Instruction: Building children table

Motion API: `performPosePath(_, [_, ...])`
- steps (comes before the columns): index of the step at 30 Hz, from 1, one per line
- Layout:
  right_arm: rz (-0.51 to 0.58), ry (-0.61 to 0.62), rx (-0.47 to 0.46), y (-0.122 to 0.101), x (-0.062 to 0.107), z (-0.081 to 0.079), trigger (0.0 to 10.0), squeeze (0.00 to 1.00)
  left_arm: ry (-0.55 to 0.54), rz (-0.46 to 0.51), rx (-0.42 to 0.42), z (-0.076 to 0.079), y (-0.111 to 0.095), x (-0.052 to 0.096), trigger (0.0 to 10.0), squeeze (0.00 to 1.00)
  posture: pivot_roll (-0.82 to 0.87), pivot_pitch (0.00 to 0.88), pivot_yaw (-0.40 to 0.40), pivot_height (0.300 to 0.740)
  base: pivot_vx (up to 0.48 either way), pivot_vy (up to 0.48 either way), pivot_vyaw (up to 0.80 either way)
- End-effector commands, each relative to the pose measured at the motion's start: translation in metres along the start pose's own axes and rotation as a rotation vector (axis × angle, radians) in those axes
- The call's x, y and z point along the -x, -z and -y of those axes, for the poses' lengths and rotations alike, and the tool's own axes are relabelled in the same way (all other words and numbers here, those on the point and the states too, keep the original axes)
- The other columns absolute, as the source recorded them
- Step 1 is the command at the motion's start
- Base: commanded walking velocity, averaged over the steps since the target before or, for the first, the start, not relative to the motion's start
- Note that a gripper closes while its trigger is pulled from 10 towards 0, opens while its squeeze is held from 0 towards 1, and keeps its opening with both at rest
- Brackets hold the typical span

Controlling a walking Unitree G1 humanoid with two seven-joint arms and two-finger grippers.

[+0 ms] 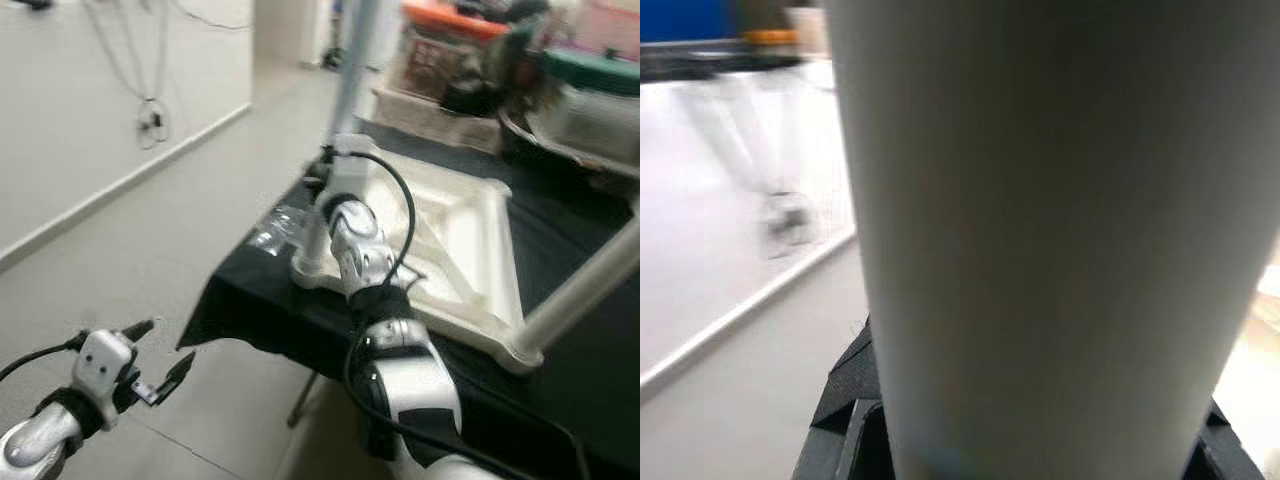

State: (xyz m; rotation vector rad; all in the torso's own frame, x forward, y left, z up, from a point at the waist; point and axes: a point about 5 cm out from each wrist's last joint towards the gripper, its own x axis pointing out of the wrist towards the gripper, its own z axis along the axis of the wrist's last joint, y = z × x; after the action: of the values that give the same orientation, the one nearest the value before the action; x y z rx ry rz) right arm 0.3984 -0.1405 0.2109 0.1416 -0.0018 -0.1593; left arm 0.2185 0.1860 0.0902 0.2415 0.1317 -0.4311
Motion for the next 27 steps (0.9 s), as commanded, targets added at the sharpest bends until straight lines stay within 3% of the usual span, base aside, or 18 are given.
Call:
performPosePath(1, [-0.114, -0.05, -0.065, 0.019, 0.016, -0.008, 10.0, 0.0, 0.013, -0.007, -0.018, 0.001, 0.0, -0.002, 10.0, 0.0, 0.05, 0.0, -0.131, 0.74, 0.0, 0.0, 0.0])
performPosePath(2, [-0.077, -0.143, -0.062, 0.012, 0.021, -0.02, 10.0, 0.0, 0.018, -0.006, -0.02, 0.001, 0.0, -0.003, 10.0, 0.0, 0.05, 0.0, -0.126, 0.74, 0.0, 0.0, 0.0])
performPosePath(4, [-0.049, -0.201, -0.054, 0.007, 0.023, -0.027, 10.0, 0.0, 0.022, -0.006, -0.021, 0.002, 0.0, -0.003, 10.0, 0.0, 0.05, 0.0, -0.126, 0.74, 0.0, 0.0, 0.0])
performPosePath(5, [-0.003, -0.23, -0.047, -0.003, 0.021, -0.026, 10.0, 1.0, 0.024, -0.005, -0.022, 0.002, -0.001, -0.004, 10.0, 0.0, 0.04, 0.0, -0.126, 0.74, 0.0, 0.0, 0.0])
performPosePath(8, [0.043, -0.265, -0.052, -0.021, 0.009, -0.022, 10.0, 1.0, 0.026, -0.002, -0.021, 0.001, -0.001, -0.005, 10.0, 0.0, 0.04, 0.0, -0.128, 0.74, 0.0, 0.0, 0.0])
performPosePath(9, [0.06, -0.355, -0.032, -0.036, -0.001, -0.023, 10.0, 0.0, 0.024, -0.001, -0.02, 0.0, -0.002, -0.006, 10.0, 0.0, 0.04, 0.0, -0.128, 0.74, 0.0, 0.0, 0.0])
performPosePath(12, [0.032, -0.482, -0.054, -0.04, -0.003, -0.029, 10.0, 0.0, 0.022, 0.001, -0.017, 0.0, -0.002, -0.006, 10.0, 0.0, 0.04, 0.0, -0.134, 0.74, 0.0, 0.0, 0.0])
performPosePath(14, [-0.054, -0.818, 0.043, -0.036, 0.002, -0.036, 10.0, 0.0, 0.021, 0.001, -0.014, 0.001, -0.001, -0.006, 10.0, 0.0, 0.05, 0.0, -0.137, 0.74, 0.0, 0.0, 0.0])
performPosePath(16, [-0.102, -0.898, 0.089, -0.031, 0.005, -0.034, 10.0, 0.0, 0.022, 0.001, -0.013, 0.001, -0.001, -0.006, 10.0, 0.0, 0.05, 0.0, -0.137, 0.74, 0.0, 0.0, 0.0])
performPosePath(17, [-0.142, -0.865, 0.085, -0.027, 0.002, -0.029, 0.0, 0.0, 0.022, 0.001, -0.013, 0.002, -0.001, -0.006, 10.0, 0.0, 0.05, 0.0, -0.142, 0.74, 0.0, 0.0, 0.0])
performPosePath(18, [-0.142, -0.865, 0.085, -0.027, 0.002, -0.029, 0.0, 0.0, 0.022, 0.001, -0.013, 0.002, -0.001, -0.006, 10.0, 0.0, 0.05, 0.0, -0.142, 0.74, 0.0, 0.0, 0.0])
performPosePath(20, [-0.167, -0.674, 0.076, -0.022, -0.007, -0.02, 0.0, 0.0, 0.017, 0.001, -0.01, 0.002, -0.001, -0.005, 10.0, 0.0, 0.05, 0.0, -0.144, 0.74, 0.0, 0.0, 0.0])
performPosePath(21, [-0.167, -0.674, 0.076, -0.022, -0.007, -0.02, 0.0, 0.0, 0.017, 0.001, -0.01, 0.002, -0.001, -0.005, 10.0, 0.0, 0.05, 0.0, -0.144, 0.74, 0.0, 0.0, 0.0])
performPosePath(23, [-0.145, -0.248, -0.004, -0.017, -0.018, 0.005, 0.0, 0.0, 0.014, 0.001, -0.01, 0.001, -0.001, -0.004, 10.0, 0.0, 0.06, 0.0, -0.145, 0.74, 0.0, 0.0, 0.0])
performPosePath(24, [-0.145, -0.248, -0.004, -0.017, -0.018, 0.005, 0.0, 0.0, 0.014, 0.001, -0.01, 0.001, -0.001, -0.004, 10.0, 0.0, 0.06, 0.0, -0.145, 0.74, 0.0, 0.0, 0.0])
performPosePath(25, [-0.145, -0.098, -0.065, -0.013, -0.018, 0.014, 0.0, 0.0, 0.013, 0.0, -0.011, 0.001, -0.001, -0.004, 10.0, 0.0, 0.06, 0.0, -0.144, 0.74, 0.0, 0.0, 0.0])
performPosePath(26, [-0.145, -0.098, -0.065, -0.013, -0.018, 0.014, 0.0, 0.0, 0.013, 0.0, -0.011, 0.001, -0.001, -0.004, 10.0, 0.0, 0.06, 0.0, -0.144, 0.74, 0.0, 0.0, 0.0])
performPosePath(27, [-0.142, 0.017, -0.116, -0.007, -0.014, 0.016, 0.0, 0.0, 0.013, -0.001, -0.011, 0.001, 0.0, -0.003, 10.0, 0.0, 0.06, 0.0, -0.143, 0.74, 0.0, 0.0, 0.0])
